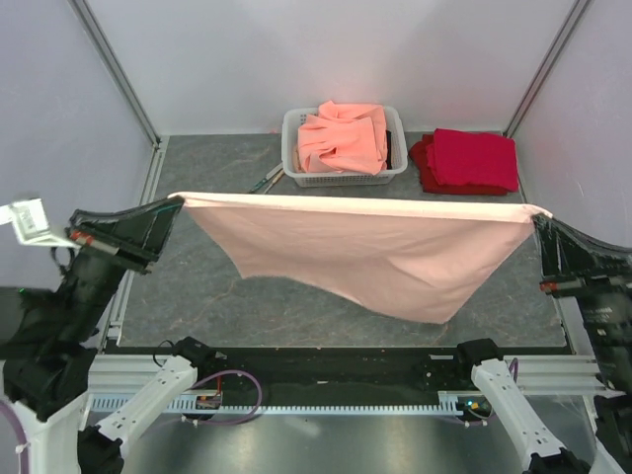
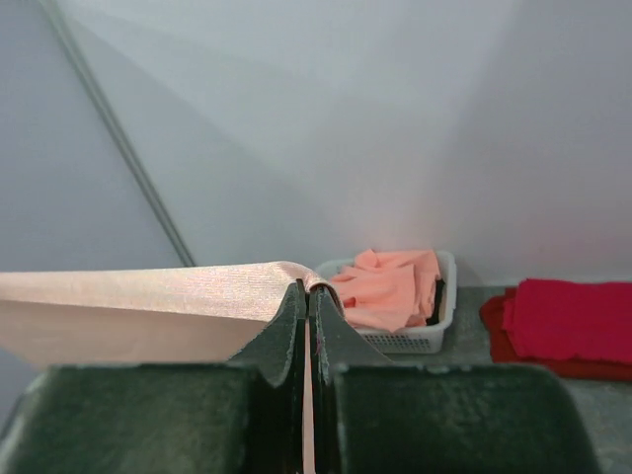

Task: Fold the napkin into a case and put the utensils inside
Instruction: Fold and flatten the napkin at the center of the board.

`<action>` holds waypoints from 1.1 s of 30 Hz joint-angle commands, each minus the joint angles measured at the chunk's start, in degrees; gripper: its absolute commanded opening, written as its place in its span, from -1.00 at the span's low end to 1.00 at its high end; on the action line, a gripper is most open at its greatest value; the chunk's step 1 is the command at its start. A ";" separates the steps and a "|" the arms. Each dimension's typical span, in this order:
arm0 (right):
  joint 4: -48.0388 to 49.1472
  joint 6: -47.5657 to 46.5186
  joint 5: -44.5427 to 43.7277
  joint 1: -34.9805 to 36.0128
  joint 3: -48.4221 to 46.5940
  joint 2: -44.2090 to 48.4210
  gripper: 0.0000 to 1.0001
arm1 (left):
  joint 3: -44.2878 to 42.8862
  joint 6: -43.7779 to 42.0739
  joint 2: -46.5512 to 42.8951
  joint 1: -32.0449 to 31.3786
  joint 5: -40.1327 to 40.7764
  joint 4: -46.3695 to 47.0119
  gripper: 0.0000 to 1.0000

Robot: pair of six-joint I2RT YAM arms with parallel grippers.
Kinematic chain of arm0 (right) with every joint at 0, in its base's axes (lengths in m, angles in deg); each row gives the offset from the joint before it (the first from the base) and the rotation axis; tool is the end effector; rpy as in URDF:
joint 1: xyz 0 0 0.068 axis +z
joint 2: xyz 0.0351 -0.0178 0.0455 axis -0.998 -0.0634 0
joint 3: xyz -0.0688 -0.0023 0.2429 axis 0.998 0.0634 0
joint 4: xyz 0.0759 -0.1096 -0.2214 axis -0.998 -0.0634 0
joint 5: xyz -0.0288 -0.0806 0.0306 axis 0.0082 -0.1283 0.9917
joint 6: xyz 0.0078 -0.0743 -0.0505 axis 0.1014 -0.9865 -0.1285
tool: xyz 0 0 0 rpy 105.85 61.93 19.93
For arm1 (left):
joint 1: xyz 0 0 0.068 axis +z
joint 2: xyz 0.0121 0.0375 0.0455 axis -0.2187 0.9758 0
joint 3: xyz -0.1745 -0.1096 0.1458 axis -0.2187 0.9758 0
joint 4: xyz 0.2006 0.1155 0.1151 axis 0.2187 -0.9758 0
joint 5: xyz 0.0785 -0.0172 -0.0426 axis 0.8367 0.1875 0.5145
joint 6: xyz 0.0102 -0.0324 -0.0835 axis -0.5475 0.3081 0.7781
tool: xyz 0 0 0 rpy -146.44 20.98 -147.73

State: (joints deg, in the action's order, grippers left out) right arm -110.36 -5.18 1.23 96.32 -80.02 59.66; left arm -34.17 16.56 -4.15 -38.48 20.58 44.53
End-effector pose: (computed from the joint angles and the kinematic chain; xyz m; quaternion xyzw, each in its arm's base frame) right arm 0.0078 0.0063 0.5348 0.0324 0.5591 0.2420 0.7924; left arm 0.0504 -0.0310 0.5345 -0.0209 0.5461 -0.4526 0.7046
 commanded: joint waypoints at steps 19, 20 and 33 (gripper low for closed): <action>29.47 -0.86 -15.84 -0.38 29.60 -41.66 -1.00 | 11.87 2.67 47.83 11.78 10.70 9.25 -0.96; 30.28 -1.04 -15.66 -0.38 29.43 -43.26 -1.00 | 11.78 2.41 49.06 12.31 9.30 10.14 -0.96; 30.74 -0.69 -9.16 -0.55 23.36 -57.96 -1.00 | 11.95 3.98 58.22 16.26 4.72 12.26 -0.96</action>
State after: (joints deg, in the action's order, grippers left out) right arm -81.10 -5.68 -10.20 95.92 -52.62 1.24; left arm -21.80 18.94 55.08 -22.78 27.14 53.93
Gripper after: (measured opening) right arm 0.010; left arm 0.040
